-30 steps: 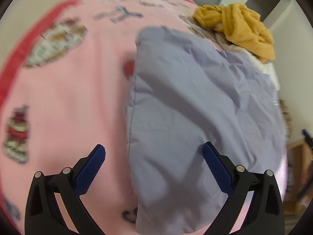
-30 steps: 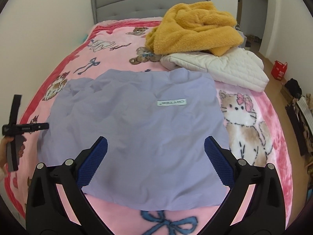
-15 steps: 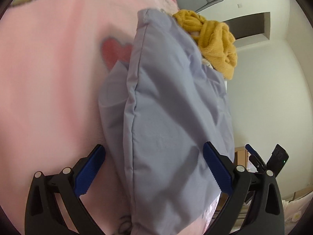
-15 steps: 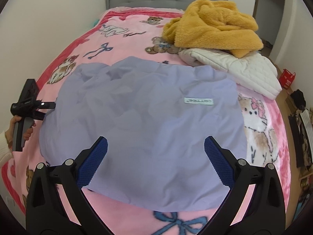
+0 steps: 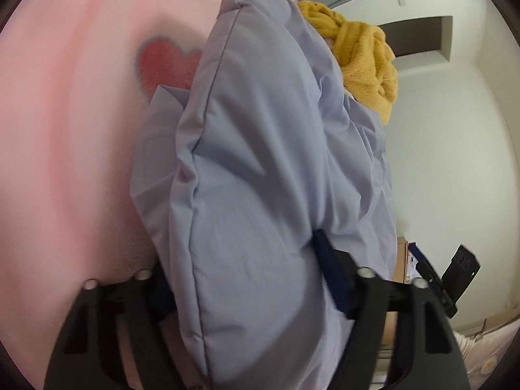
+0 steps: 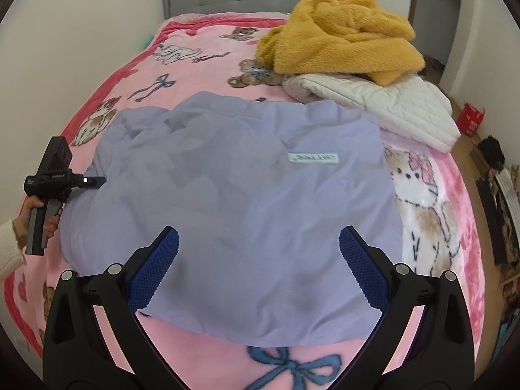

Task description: Fold large clothes

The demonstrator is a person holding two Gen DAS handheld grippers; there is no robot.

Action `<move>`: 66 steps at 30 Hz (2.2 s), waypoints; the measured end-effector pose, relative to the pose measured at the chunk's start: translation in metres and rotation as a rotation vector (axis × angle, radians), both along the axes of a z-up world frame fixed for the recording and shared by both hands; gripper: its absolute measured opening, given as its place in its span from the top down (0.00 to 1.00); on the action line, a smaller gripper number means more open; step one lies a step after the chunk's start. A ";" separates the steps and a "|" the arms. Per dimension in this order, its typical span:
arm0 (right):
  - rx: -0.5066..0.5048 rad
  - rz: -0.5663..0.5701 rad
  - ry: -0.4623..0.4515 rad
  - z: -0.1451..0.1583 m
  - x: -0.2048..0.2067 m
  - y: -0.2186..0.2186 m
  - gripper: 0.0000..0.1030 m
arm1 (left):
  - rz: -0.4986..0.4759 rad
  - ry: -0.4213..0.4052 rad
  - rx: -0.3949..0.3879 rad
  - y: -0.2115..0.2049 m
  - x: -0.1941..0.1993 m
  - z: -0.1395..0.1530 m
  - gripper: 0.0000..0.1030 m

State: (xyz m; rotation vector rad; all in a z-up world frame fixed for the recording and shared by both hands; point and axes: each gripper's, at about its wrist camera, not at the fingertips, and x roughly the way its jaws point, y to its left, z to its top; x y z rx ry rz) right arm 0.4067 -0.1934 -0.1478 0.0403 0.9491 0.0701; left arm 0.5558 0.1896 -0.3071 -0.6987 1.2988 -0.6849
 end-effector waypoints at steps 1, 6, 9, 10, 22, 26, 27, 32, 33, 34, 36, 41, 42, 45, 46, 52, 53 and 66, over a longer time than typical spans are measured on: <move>0.013 -0.017 0.001 -0.001 -0.001 -0.004 0.08 | -0.003 -0.001 0.008 -0.001 0.001 0.001 0.44; 0.079 -0.092 0.005 -0.009 -0.011 -0.028 0.08 | -0.014 -0.041 0.057 -0.007 -0.002 0.011 0.56; 0.053 -0.124 -0.019 -0.013 -0.015 -0.043 0.08 | 0.019 -0.036 0.062 -0.006 -0.004 0.010 0.57; 0.008 -0.143 -0.053 -0.015 -0.016 -0.050 0.08 | 0.030 -0.030 0.060 -0.005 -0.004 0.010 0.57; 0.239 -0.071 0.237 -0.102 0.073 -0.193 0.09 | -0.028 -0.009 0.242 -0.031 0.009 0.019 0.52; 0.501 -0.011 0.330 -0.138 0.102 -0.215 0.09 | -0.011 -0.006 0.256 -0.036 0.012 0.020 0.46; 0.545 0.011 0.347 -0.144 0.105 -0.218 0.10 | -0.006 -0.008 0.257 -0.036 0.011 0.019 0.45; 0.683 0.065 0.392 -0.161 0.112 -0.224 0.10 | 0.012 0.014 0.242 -0.023 -0.001 0.010 0.35; 0.719 0.083 0.399 -0.162 0.113 -0.224 0.10 | 0.021 0.022 0.235 -0.022 0.000 0.009 0.34; 0.785 0.117 0.411 -0.163 0.115 -0.222 0.11 | 0.024 0.022 0.233 -0.018 -0.002 0.009 0.30; 0.795 0.155 0.427 -0.163 0.118 -0.215 0.11 | 0.024 0.014 0.233 -0.020 -0.003 0.010 0.28; 0.771 0.156 0.490 -0.175 0.136 -0.201 0.07 | 0.033 0.053 0.189 -0.022 0.000 0.002 0.08; 0.757 0.154 0.492 -0.175 0.137 -0.198 0.07 | 0.022 0.072 0.201 -0.027 0.003 0.000 0.06; 0.740 0.152 0.490 -0.172 0.137 -0.184 0.10 | -0.030 0.116 0.281 -0.046 0.011 -0.002 0.04; 0.730 0.149 0.487 -0.171 0.137 -0.182 0.14 | -0.030 0.133 0.288 -0.047 0.012 -0.002 0.04; 0.639 0.118 0.434 -0.146 0.132 -0.163 0.55 | -0.025 0.152 0.341 -0.059 0.014 0.017 0.45; 0.601 0.108 0.423 -0.137 0.131 -0.158 0.59 | -0.011 0.147 0.366 -0.062 0.012 0.023 0.52; 0.395 0.131 0.106 -0.003 0.078 -0.119 0.70 | 0.438 -0.135 0.190 -0.029 -0.092 0.118 0.74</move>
